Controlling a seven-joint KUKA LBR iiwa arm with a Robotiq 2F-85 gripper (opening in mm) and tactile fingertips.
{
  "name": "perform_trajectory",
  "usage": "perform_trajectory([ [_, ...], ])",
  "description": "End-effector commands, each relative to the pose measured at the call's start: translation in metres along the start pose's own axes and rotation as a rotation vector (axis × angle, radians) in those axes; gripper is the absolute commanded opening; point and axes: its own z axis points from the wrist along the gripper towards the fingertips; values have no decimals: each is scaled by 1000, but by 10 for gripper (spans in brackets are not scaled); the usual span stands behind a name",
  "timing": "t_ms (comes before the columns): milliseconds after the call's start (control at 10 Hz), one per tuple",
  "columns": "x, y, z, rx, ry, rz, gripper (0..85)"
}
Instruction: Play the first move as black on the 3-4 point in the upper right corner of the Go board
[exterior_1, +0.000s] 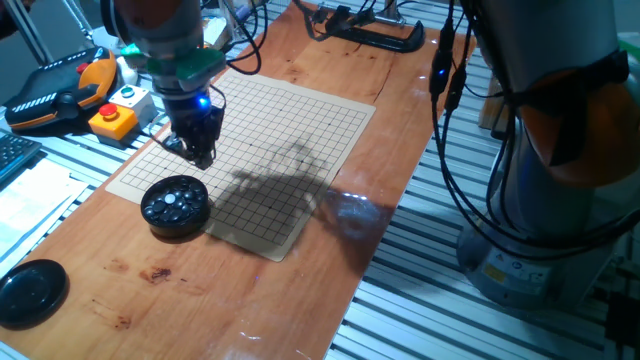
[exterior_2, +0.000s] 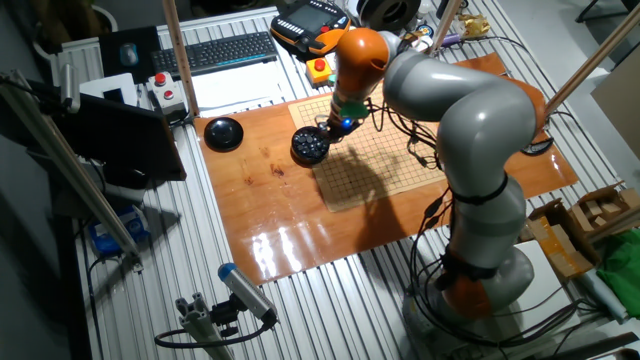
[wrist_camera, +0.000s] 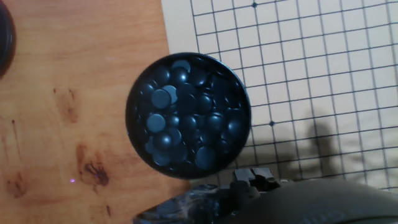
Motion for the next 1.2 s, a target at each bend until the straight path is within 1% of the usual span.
perform_trajectory([
  [0,-1,7,4,5,-7,11,7],
  [100,-2,14,9,14,-12,25,7],
  [300,-4,19,15,-3,-13,40,7],
  [400,-5,22,17,-4,-18,45,7],
  [500,-6,24,19,-6,-18,32,7],
  [600,-9,27,21,-16,-16,17,7],
  [700,-11,30,24,-17,-21,2,33],
  [800,-13,32,27,-20,-22,5,147],
  [1000,-16,34,33,-28,-28,10,270],
  [1100,-17,36,37,-34,-42,21,273],
])
